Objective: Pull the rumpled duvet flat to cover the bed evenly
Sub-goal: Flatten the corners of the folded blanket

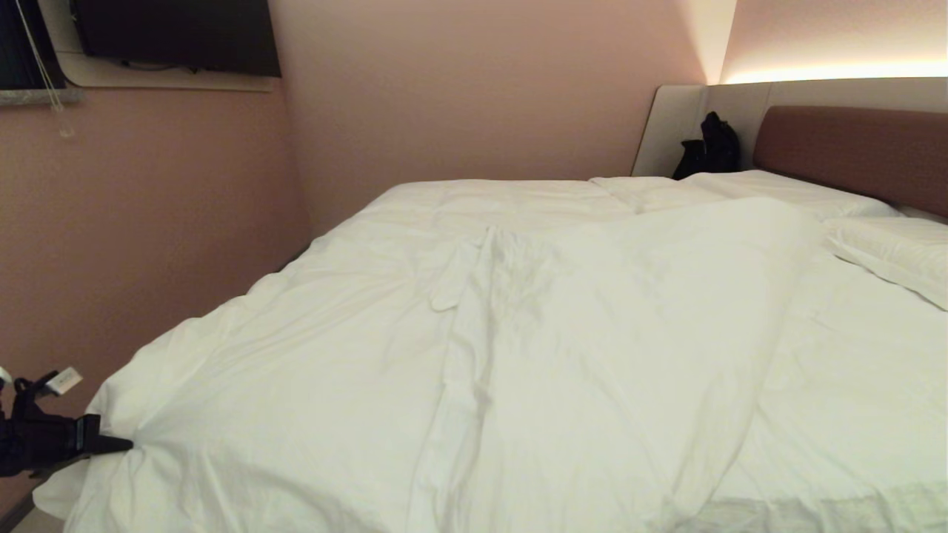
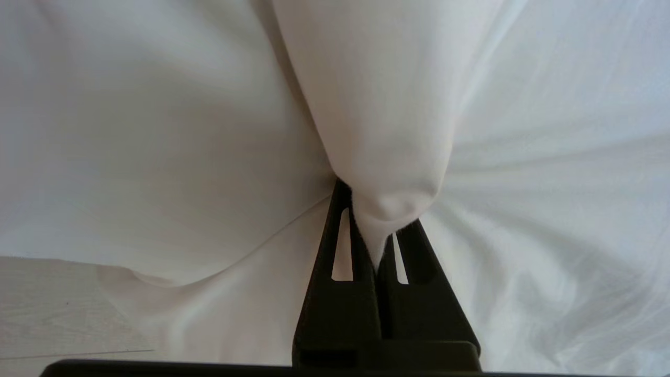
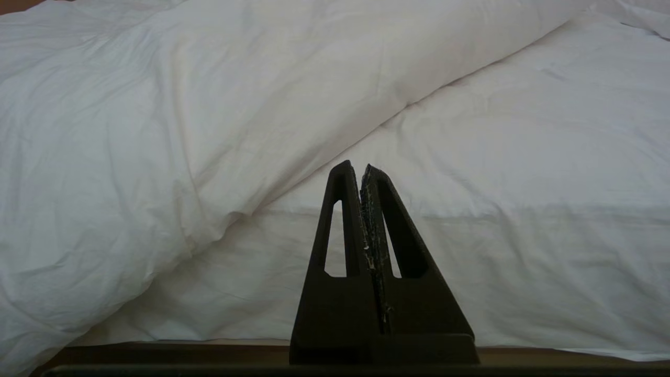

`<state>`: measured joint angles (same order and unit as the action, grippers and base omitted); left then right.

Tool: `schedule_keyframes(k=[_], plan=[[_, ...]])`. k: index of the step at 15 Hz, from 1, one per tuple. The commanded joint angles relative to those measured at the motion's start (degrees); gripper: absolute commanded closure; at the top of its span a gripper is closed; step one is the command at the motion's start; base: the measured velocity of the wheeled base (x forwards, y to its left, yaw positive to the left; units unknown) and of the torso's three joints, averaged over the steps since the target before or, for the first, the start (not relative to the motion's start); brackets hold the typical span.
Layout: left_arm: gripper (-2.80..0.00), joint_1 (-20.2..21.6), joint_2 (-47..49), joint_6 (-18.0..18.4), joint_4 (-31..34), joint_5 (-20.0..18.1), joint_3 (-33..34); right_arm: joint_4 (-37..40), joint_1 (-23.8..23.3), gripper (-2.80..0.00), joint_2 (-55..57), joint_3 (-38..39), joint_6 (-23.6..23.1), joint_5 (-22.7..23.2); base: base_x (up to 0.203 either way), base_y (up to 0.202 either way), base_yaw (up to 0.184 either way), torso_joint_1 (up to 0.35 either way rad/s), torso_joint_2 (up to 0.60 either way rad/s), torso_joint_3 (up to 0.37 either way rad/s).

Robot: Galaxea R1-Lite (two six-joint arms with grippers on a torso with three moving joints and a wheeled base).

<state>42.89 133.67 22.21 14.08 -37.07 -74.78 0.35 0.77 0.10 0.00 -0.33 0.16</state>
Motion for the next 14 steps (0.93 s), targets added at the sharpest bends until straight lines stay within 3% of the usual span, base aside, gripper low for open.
schedule_keyframes(k=[1, 3, 6, 11, 14], plan=[[0.00, 0.50, -0.92, 0.18, 0.32, -0.19, 0.39, 0.00, 0.02, 0.00, -0.01, 0.00, -0.02, 0.02, 0.000, 0.000, 0.000, 0.000, 0.00, 0.000], [0.00, 1.41, -1.92, 0.29, 0.42, 0.07, 0.95, 0.00, 0.02, 0.00, -0.01, 0.00, -0.02, 0.02, 0.000, 0.000, 0.000, 0.000, 0.00, 0.000], [0.00, 3.62, -2.78, 0.34, 0.39, 4.41, 0.98, 0.00, 0.02, 0.00, -0.01, 0.00, -0.02, 0.02, 0.000, 0.000, 0.000, 0.000, 0.00, 0.000], [0.00, 8.47, -4.90, 1.50, 0.60, 5.26, 2.34, 0.00, 0.02, 0.00, -0.01, 0.00, -0.02, 0.02, 0.000, 0.000, 0.000, 0.000, 0.00, 0.000], [0.00, 9.24, -4.99, 1.61, 0.51, 6.58, 2.44, 0.00, 0.02, 0.00, -0.01, 0.00, -0.02, 0.02, 0.000, 0.000, 0.000, 0.000, 0.00, 0.000]])
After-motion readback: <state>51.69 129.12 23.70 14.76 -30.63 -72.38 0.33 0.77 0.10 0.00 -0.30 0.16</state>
